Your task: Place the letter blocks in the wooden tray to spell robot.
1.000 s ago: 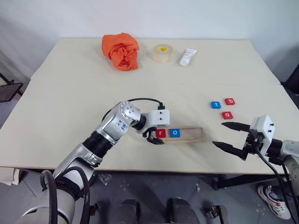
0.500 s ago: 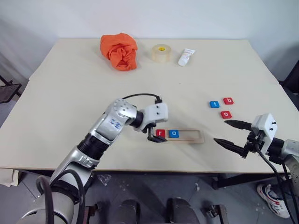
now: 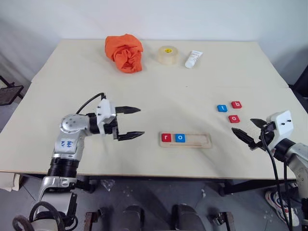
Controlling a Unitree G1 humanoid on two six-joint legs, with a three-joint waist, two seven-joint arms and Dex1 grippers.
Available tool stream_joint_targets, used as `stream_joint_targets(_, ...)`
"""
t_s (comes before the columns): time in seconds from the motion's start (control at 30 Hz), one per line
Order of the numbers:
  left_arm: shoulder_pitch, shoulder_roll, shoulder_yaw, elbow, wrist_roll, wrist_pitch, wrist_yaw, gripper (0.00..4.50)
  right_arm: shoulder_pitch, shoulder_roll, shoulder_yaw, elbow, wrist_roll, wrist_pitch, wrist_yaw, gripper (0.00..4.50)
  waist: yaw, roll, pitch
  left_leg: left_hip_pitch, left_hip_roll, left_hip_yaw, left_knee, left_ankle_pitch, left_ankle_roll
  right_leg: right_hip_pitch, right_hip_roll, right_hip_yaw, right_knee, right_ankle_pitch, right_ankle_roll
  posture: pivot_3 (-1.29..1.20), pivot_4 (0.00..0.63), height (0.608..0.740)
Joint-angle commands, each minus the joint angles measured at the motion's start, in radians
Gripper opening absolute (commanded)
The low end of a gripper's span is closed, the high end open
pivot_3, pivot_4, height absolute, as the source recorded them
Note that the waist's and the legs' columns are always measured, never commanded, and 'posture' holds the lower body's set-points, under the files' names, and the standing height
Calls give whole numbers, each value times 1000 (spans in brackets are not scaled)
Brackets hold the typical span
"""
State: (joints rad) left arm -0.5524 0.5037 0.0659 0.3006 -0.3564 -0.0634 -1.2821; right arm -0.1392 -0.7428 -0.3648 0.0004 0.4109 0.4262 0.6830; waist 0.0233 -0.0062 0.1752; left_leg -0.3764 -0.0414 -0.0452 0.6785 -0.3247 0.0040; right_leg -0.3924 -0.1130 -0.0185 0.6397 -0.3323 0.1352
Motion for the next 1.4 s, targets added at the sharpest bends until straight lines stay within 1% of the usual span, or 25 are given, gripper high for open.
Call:
stream_joint_targets(0.03,33,19,29,40,-15,-100,-36,4458,-19,-10,-41,-13,2,27,-45,4500,-1,0,0,0,0,0,0,0,0,0,0,0,0,0,0,0,150,740)
stream_joint_targets(0.1,42,22,33,81,9,-161,-18,4458,-22,-9,-45,-15,7,31,-50,4500,-2,0,0,0,0,0,0,0,0,0,0,0,0,0,0,0,150,740)
stream_joint_targets(0.17,37,22,32,125,57,-215,47,4458,-38,-11,-49,-1,2,34,-66,4500,-2,0,0,0,0,0,0,0,0,0,0,0,0,0,0,0,150,740)
stream_joint_targets(0.27,33,18,25,148,63,-220,76,4458,-73,-15,-68,38,7,33,-86,4500,-3,0,0,0,0,1,0,0,1,0,1,0,0,0,0,0,150,740)
stream_joint_targets(0.37,34,12,22,145,64,-218,98,4458,-98,-31,-78,77,3,25,-78,4500,-3,0,0,0,0,1,0,-1,1,0,1,0,1,0,0,0,150,740)
stream_joint_targets(0.7,38,4,11,119,12,-218,30,4458,-93,-53,-98,78,16,58,-68,4500,-3,0,0,0,0,1,-1,-1,1,-1,0,0,1,0,0,0,150,740)
stream_joint_targets(0.97,25,5,9,126,11,-215,28,4458,-87,-48,-100,68,17,61,-69,4500,-5,0,0,0,0,1,-1,-1,1,-1,0,0,1,0,0,0,150,740)
stream_joint_targets(1.07,19,4,8,126,8,-213,24,4458,-116,-45,-78,91,7,59,-75,4500,-5,0,0,0,0,1,-1,-1,1,0,0,0,0,0,0,0,150,740)
stream_joint_targets(1.13,17,1,5,119,5,-206,19,4458,-175,-47,-46,135,-8,66,-79,4500,-9,0,0,0,0,1,-1,-1,1,0,0,0,0,0,0,0,150,740)
stream_joint_targets(1.23,10,-6,-7,113,6,-188,12,4458,-357,-35,34,305,-49,107,-96,4500,-28,1,0,0,0,2,-1,-1,2,0,0,0,0,0,0,0,150,740)
stream_joint_targets(1.33,16,-13,-20,100,4,-174,-6,4458,-481,-20,85,468,-96,61,-90,4500,-30,1,0,0,1,3,-1,0,1,-1,0,0,0,0,0,0,150,740)
stream_joint_targets(1.4,22,-18,-27,81,-2,-165,-12,4458,-586,8,135,619,-141,-12,-75,4500,-31,1,0,0,2,2,-3,0,1,-1,0,0,0,0,0,0,150,740)
